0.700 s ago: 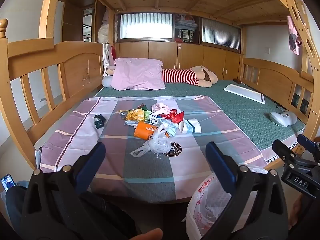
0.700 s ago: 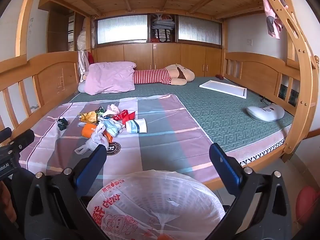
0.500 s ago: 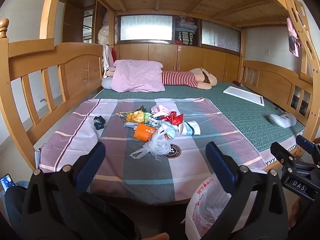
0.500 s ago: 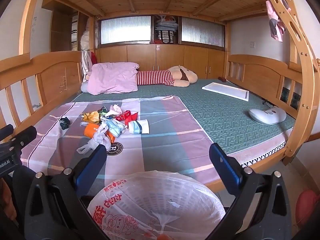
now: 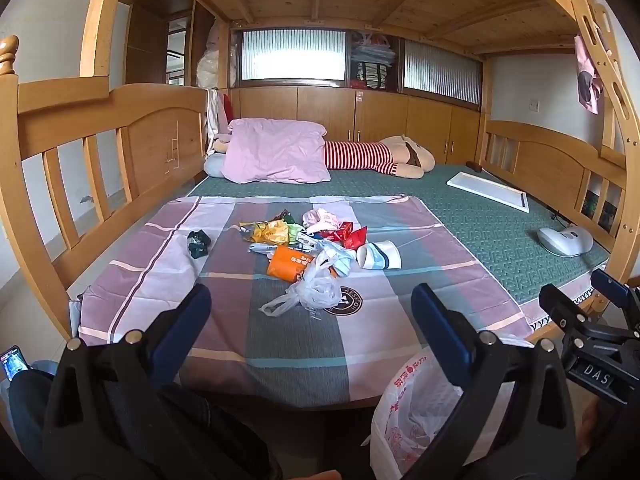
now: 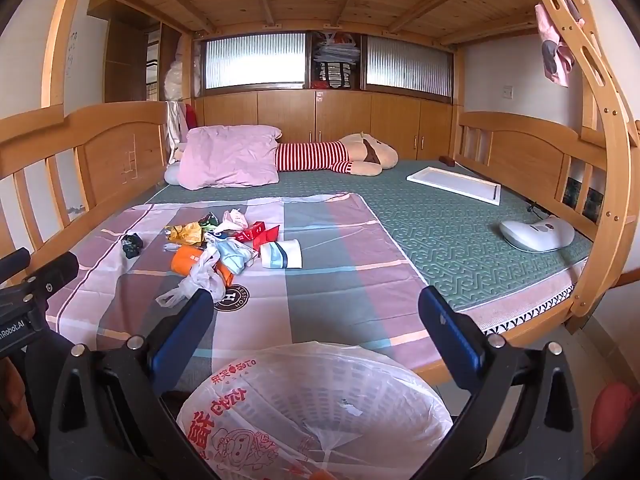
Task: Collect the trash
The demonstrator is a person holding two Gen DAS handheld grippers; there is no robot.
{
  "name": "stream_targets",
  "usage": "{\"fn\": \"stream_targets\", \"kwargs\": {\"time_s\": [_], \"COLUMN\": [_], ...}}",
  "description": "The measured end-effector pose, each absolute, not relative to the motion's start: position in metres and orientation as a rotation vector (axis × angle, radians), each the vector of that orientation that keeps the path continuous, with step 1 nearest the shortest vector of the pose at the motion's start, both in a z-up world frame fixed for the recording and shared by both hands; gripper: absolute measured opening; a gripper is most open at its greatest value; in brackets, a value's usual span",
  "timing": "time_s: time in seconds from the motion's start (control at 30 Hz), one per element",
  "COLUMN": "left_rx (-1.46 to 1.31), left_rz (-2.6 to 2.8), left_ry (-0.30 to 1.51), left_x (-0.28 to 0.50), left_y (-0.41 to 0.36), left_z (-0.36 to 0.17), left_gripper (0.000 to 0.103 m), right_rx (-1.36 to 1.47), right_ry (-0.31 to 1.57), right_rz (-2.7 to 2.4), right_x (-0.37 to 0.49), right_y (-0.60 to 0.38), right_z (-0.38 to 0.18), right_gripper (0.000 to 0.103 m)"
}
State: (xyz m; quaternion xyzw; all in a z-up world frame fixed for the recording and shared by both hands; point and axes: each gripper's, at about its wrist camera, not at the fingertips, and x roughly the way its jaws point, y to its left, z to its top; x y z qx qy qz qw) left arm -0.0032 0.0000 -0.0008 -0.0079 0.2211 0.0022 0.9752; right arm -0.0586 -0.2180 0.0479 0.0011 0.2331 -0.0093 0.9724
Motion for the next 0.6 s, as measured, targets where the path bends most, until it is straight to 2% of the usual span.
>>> {"fn": "stream_targets", "kwargs": {"time_s": [0.6], "left_rx": [-0.014], "left_rz": [0.001], "left_ry": [0.452], "left_x": [-0.0047], "left_y": [0.0011], "left_z": [-0.0014], "left_gripper": [0.099], "right_rx": [0.005], "right_ry": [0.474], "right_rz": [-0.015], "right_x": [-0.0586], "right_y": [-0.2165], "right_z": [0.0461], "right_gripper": [0.101]}}
